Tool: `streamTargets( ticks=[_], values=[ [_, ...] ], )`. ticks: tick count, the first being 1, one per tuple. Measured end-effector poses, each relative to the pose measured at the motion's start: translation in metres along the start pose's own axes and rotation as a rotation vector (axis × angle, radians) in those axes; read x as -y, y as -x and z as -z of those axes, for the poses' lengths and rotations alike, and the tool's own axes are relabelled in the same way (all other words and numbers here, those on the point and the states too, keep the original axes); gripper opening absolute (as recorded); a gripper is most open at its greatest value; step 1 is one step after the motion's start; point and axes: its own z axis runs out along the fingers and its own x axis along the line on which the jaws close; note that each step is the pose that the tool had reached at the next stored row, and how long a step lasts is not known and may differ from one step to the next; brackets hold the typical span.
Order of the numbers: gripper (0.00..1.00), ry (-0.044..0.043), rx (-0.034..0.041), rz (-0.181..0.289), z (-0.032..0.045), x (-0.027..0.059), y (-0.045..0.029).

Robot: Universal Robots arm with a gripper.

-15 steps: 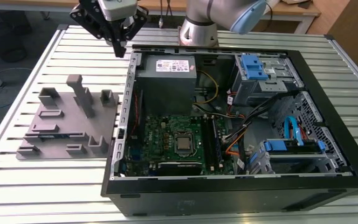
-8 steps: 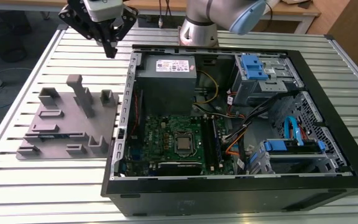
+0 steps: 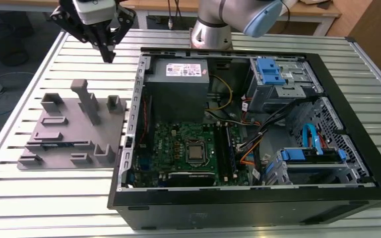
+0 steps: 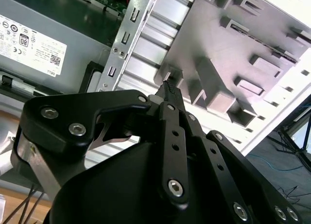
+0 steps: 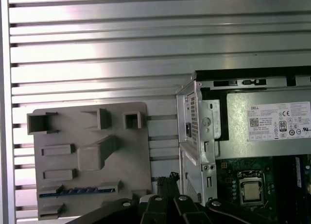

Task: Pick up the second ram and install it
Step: 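Reach for the second ram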

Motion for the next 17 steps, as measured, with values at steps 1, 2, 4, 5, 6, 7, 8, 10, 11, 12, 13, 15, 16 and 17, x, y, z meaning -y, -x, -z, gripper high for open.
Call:
streamTargets(
  ticks=[1,2,4,5,6,7,8,10,11,12,13,15,16,17],
  values=[
    [0.11,0.0000,0.0000,0.000,-0.0001,0.0003,-0.0017],
    [0.11,0.0000,0.0000,0.000,-0.0001,0.0007,-0.0035],
    [0.11,0.0000,0.0000,0.000,-0.0002,0.0013,-0.0069],
    [0.11,-0.0001,-0.0001,0.000,-0.0002,0.0017,-0.0083],
    [0.11,0.0000,0.0000,0.000,-0.0004,0.0020,-0.0096],
    [0.11,0.0000,0.0000,0.000,-0.0006,0.0024,-0.0107],
    [0.11,0.0000,0.0000,0.000,-0.0007,0.0029,-0.0118],
    [0.11,0.0000,0.0000,0.000,-0.0011,0.0038,-0.0138],
    [0.11,0.0000,0.0000,0.000,-0.0013,0.0044,-0.0149],
    [0.11,0.0000,0.0000,0.000,-0.0014,0.0048,-0.0158],
    [0.11,0.0000,0.0000,0.000,-0.0016,0.0052,-0.0167],
    [0.11,0.0000,0.0000,0.000,-0.0019,0.0060,-0.0184],
    [0.11,0.0000,0.0000,0.000,-0.0020,0.0063,-0.0193],
    [0.11,0.0000,0.0000,0.000,-0.0022,0.0067,-0.0202]
  ],
)
